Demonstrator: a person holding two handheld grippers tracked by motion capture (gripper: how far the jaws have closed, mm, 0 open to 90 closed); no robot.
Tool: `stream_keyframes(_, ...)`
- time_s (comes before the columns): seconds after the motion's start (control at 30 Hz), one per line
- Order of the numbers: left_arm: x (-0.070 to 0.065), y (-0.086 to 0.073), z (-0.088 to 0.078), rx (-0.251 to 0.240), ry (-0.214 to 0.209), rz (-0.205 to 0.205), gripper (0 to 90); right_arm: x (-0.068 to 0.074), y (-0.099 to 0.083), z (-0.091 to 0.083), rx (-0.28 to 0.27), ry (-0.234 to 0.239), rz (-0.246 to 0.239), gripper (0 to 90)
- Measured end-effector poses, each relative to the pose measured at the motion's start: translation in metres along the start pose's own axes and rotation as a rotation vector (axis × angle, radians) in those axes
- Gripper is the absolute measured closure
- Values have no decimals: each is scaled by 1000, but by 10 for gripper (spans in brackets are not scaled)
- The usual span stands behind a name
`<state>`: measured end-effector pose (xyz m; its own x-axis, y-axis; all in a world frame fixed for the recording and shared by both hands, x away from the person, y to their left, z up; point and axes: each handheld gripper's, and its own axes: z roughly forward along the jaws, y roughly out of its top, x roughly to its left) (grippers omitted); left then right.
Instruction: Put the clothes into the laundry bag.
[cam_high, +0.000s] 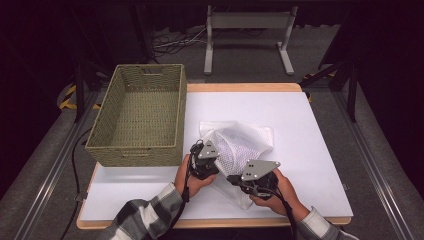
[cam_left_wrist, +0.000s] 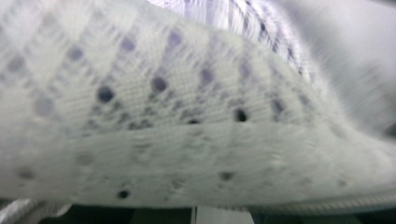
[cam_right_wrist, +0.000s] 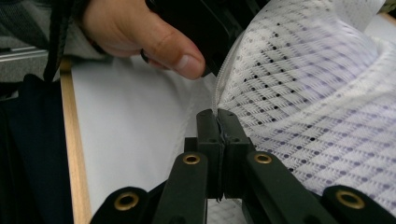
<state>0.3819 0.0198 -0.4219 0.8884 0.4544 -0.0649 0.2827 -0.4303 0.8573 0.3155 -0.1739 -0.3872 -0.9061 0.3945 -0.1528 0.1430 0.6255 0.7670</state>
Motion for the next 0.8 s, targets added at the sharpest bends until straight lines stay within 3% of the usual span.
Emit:
stream_keyframes(0.07, -2, 3, 2, -33, -11, 10, 867, 1, 1, -2, -12, -1, -6, 896)
stream_keyframes(0.17, -3, 5, 9, -35, -8, 4, 867, 2, 4, -6, -40, 4, -18, 898)
stream_keyframes(0.2, -2, 5, 16, -29, 30, 0, 867, 3, 5, -8, -45, 5, -22, 899)
stream_keyframes(0.3, 3, 4, 20, -41, 57, -22, 868, 5, 6, -9, -53, 28, -22, 900)
stream_keyframes(0.47, 15, 1, 26, -54, 128, -86, 870, 8, 6, -5, -18, 74, -8, 900)
stream_keyframes(0.63, 16, -1, 27, -44, 205, -75, 872, 5, 1, -2, -2, 69, 28, 900)
stream_keyframes(0.7, 18, -4, 29, -40, 185, -102, 866, 5, -1, 0, 8, 43, 31, 900)
stream_keyframes(0.77, 15, -6, 28, -47, 136, -74, 836, 7, -2, 4, 30, 3, 18, 899)
stream_keyframes(0.8, 13, -6, 27, -46, 134, -37, 821, 8, -3, 5, 37, -6, 12, 898)
